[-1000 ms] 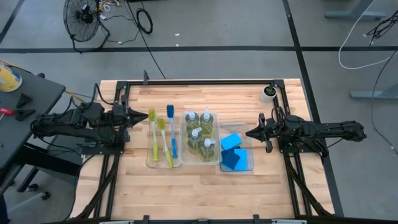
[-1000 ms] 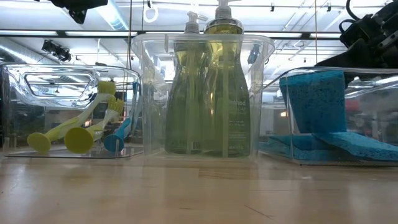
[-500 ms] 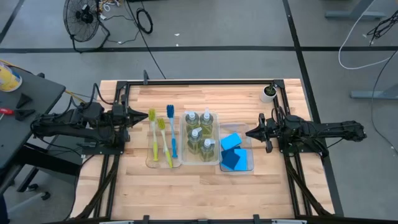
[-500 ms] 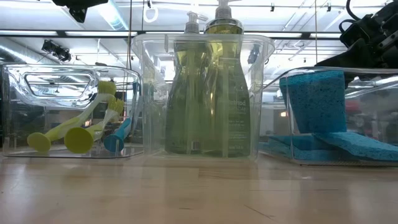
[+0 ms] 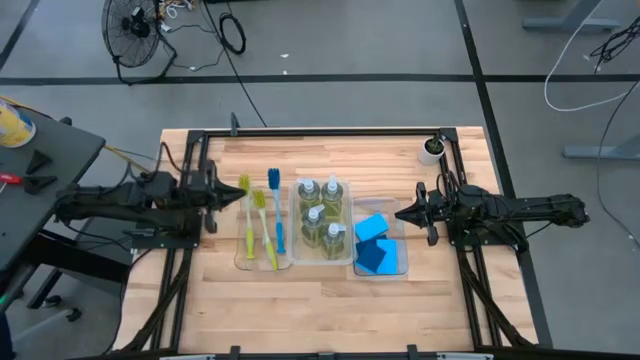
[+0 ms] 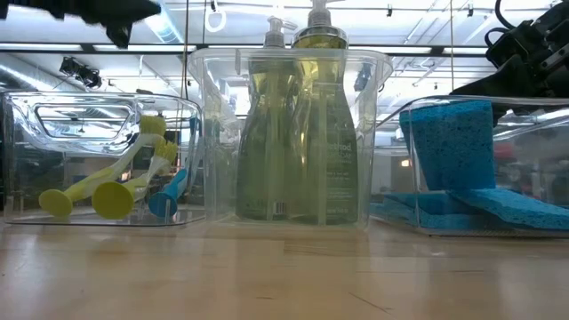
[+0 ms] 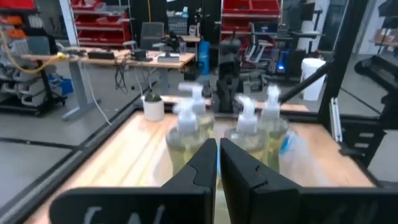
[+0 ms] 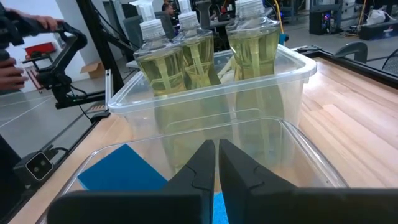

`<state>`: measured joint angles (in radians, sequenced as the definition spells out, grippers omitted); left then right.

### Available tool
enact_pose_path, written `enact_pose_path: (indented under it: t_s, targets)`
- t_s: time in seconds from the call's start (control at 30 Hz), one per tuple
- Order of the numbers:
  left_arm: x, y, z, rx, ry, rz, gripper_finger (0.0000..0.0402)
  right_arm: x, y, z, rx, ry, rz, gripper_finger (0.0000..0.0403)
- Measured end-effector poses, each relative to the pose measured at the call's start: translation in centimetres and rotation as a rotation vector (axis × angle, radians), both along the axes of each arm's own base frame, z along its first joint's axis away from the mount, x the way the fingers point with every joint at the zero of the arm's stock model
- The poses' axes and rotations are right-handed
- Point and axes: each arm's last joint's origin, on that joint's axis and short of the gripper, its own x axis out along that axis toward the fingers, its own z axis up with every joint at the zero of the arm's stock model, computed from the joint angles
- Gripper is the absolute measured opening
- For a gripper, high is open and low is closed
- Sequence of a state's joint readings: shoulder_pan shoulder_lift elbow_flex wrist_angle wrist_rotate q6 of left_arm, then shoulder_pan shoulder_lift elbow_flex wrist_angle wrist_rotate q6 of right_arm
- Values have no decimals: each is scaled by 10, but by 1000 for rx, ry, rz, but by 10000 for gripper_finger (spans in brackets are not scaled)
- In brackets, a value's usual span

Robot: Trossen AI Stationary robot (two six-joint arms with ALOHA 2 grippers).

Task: Pick & Place Kitchen Sink Supplies
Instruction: Return to Home Position

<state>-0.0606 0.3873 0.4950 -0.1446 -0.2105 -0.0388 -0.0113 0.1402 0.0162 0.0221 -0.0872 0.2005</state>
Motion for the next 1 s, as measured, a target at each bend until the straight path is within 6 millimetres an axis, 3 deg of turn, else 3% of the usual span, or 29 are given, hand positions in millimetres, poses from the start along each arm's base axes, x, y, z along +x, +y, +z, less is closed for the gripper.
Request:
enact_pose_path:
  t_s: [0.23,0.4,0.7,1.0]
  targets:
    - [4,0,-50,-12,-50,4,26,0,0,0,0,0,0,25]
    - [2,0,-74,-16,-97,6,25,0,0,0,0,0,0,25]
    - [-6,2,-93,-12,-136,13,25,0,0,0,0,0,0,25]
    - [-13,5,-94,4,-208,-69,26,0,0,0,0,0,-1,25]
